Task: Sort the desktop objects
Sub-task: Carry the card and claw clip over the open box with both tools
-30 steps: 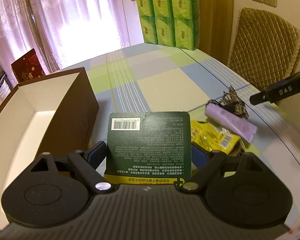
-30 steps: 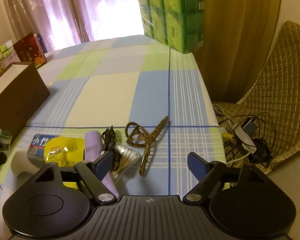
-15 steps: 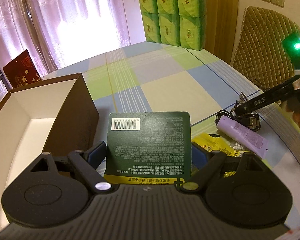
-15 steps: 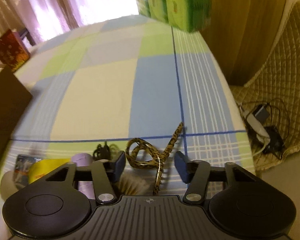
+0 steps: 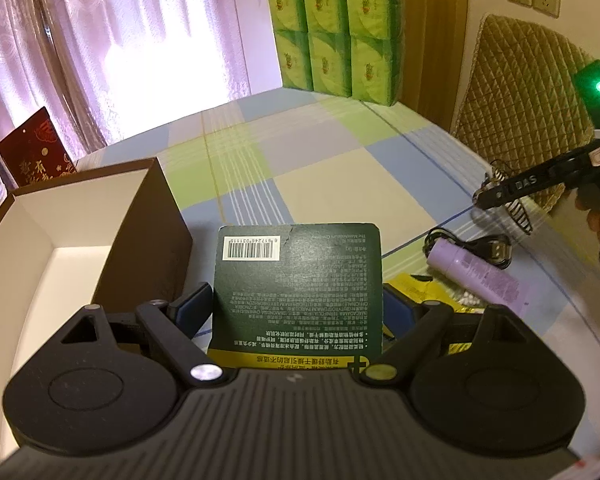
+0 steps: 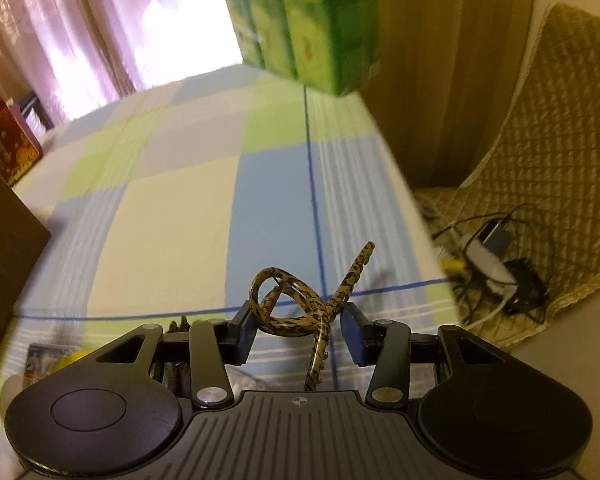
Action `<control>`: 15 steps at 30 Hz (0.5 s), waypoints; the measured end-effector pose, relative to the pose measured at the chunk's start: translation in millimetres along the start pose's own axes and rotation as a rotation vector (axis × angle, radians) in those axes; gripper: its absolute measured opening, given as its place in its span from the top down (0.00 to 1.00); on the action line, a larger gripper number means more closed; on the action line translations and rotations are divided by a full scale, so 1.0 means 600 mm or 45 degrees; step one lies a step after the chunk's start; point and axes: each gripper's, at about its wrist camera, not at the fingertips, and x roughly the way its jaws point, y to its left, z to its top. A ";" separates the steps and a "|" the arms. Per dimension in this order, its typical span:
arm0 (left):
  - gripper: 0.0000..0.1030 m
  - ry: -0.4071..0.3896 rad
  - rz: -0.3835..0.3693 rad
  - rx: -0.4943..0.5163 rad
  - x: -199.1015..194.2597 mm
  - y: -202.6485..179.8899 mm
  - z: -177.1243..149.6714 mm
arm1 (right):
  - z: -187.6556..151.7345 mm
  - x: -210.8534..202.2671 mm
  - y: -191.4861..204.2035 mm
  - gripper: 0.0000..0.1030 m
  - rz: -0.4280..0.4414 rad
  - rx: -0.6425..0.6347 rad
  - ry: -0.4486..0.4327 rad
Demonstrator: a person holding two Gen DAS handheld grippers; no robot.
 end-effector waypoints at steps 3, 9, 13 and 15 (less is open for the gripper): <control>0.17 -0.023 -0.016 -0.010 -0.020 0.002 0.003 | -0.002 -0.041 0.008 0.59 0.026 -0.007 -0.034; 0.16 -0.061 -0.023 -0.032 -0.080 0.012 0.000 | -0.034 -0.110 0.062 0.59 0.128 -0.094 -0.031; 0.16 -0.080 -0.007 -0.051 -0.127 0.027 -0.010 | -0.066 -0.143 0.118 0.59 0.225 -0.170 0.007; 0.16 -0.088 0.002 -0.069 -0.149 0.037 -0.019 | -0.082 -0.160 0.150 0.59 0.277 -0.210 0.021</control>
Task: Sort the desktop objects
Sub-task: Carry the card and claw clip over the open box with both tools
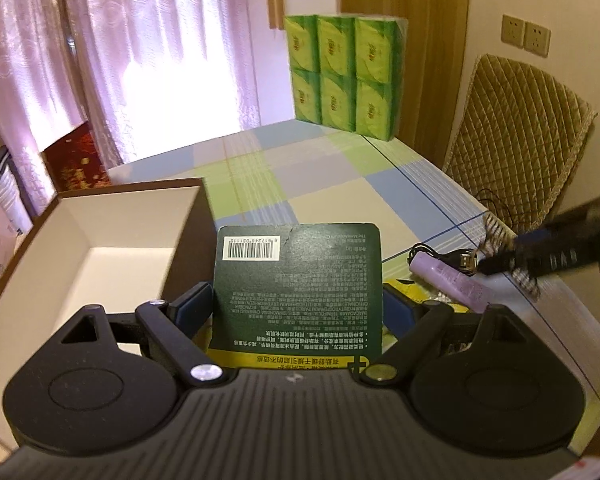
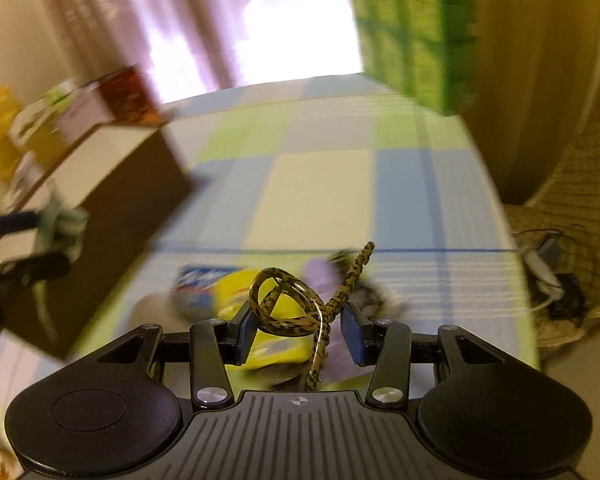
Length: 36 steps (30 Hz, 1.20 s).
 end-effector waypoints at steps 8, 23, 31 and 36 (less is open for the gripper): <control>0.16 -0.020 0.061 -0.073 -0.078 0.054 -0.034 | -0.028 -0.016 0.140 0.59 0.175 -0.153 0.016; 0.16 -0.060 0.188 -0.170 -0.162 0.195 -0.086 | -0.005 0.011 0.332 0.58 0.366 -0.332 -0.001; 0.16 -0.075 0.213 -0.196 -0.167 0.275 -0.098 | 0.035 0.032 0.434 0.58 0.428 -0.429 -0.070; 0.16 -0.090 0.223 -0.159 -0.157 0.320 -0.090 | 0.060 0.059 0.484 0.58 0.423 -0.471 -0.102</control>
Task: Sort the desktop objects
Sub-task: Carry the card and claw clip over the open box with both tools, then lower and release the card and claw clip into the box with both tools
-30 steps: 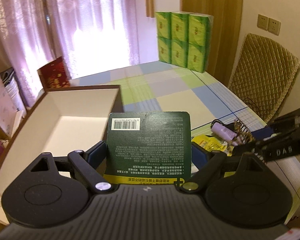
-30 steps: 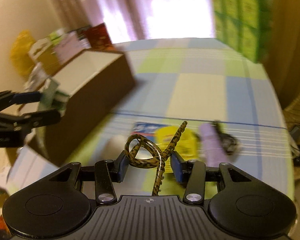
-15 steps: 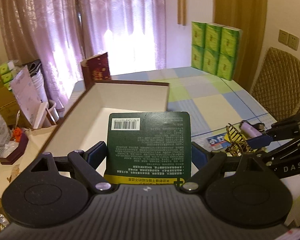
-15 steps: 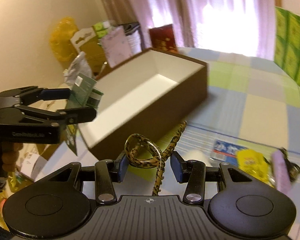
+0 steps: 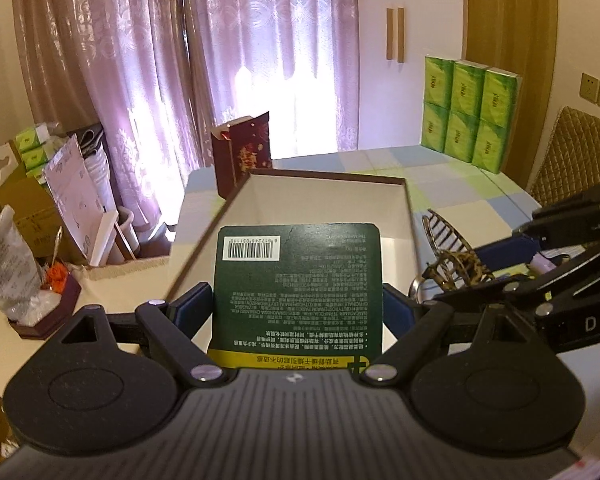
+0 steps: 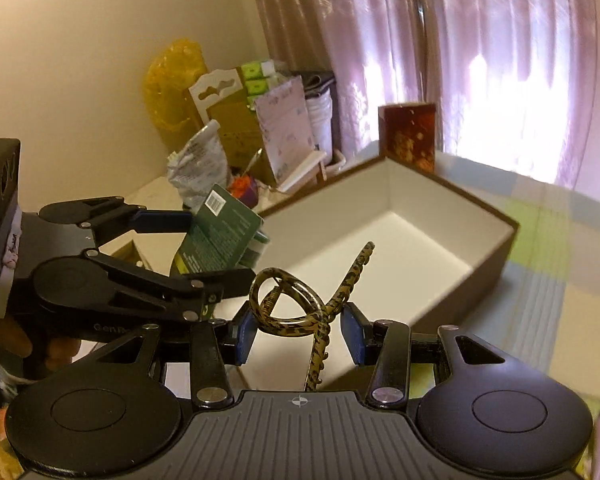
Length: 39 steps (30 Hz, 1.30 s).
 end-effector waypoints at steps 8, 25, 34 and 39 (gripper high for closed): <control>0.16 0.012 -0.041 0.031 0.038 0.047 0.015 | 0.031 0.043 -0.011 0.58 -0.005 0.049 0.028; 0.17 0.280 -0.112 0.133 0.172 0.078 -0.014 | 0.014 0.186 -0.013 0.58 -0.060 -0.151 0.329; 0.16 0.502 -0.113 0.190 0.235 0.073 -0.037 | -0.014 0.250 -0.006 0.58 -0.019 -0.312 0.529; 0.16 0.583 -0.124 0.231 0.258 0.071 -0.047 | -0.019 0.286 -0.009 0.58 -0.001 -0.355 0.619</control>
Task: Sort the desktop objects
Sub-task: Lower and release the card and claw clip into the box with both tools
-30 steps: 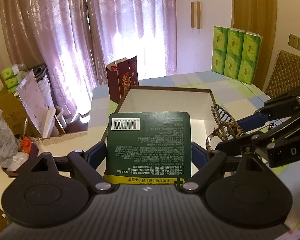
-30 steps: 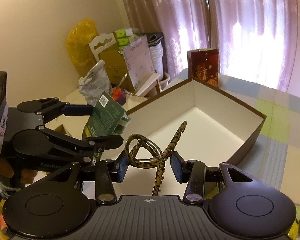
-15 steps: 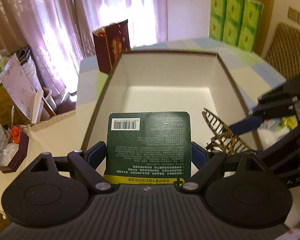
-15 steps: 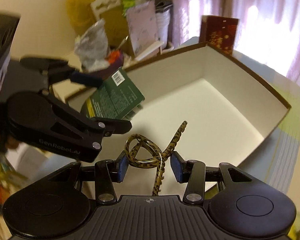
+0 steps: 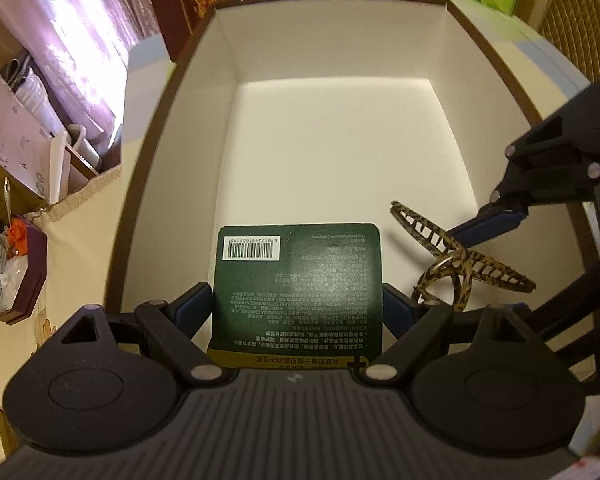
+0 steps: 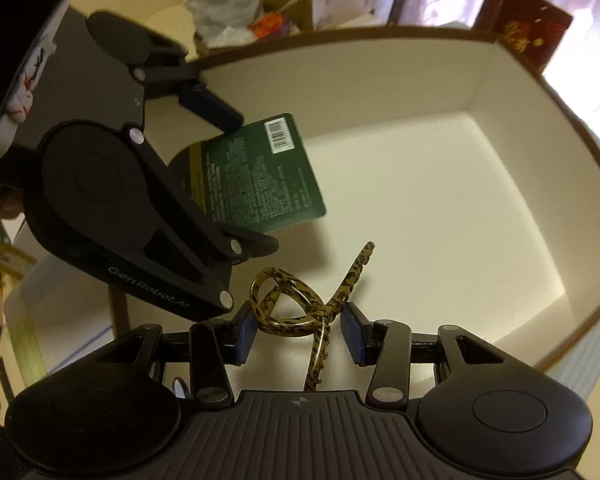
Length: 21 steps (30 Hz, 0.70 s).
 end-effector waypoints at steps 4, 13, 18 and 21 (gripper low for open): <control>0.16 0.040 0.001 0.022 0.012 -0.003 0.005 | -0.002 0.016 -0.006 0.58 0.015 -0.007 0.046; 0.13 0.041 -0.018 -0.001 0.016 0.001 0.009 | -0.024 0.007 -0.021 0.25 -0.007 -0.025 0.011; 0.09 0.017 -0.007 -0.013 0.006 0.004 0.015 | -0.038 -0.005 -0.031 0.14 -0.022 0.002 -0.022; 0.09 0.005 -0.004 -0.029 -0.007 0.002 0.015 | -0.041 -0.016 -0.031 0.08 -0.010 0.010 -0.049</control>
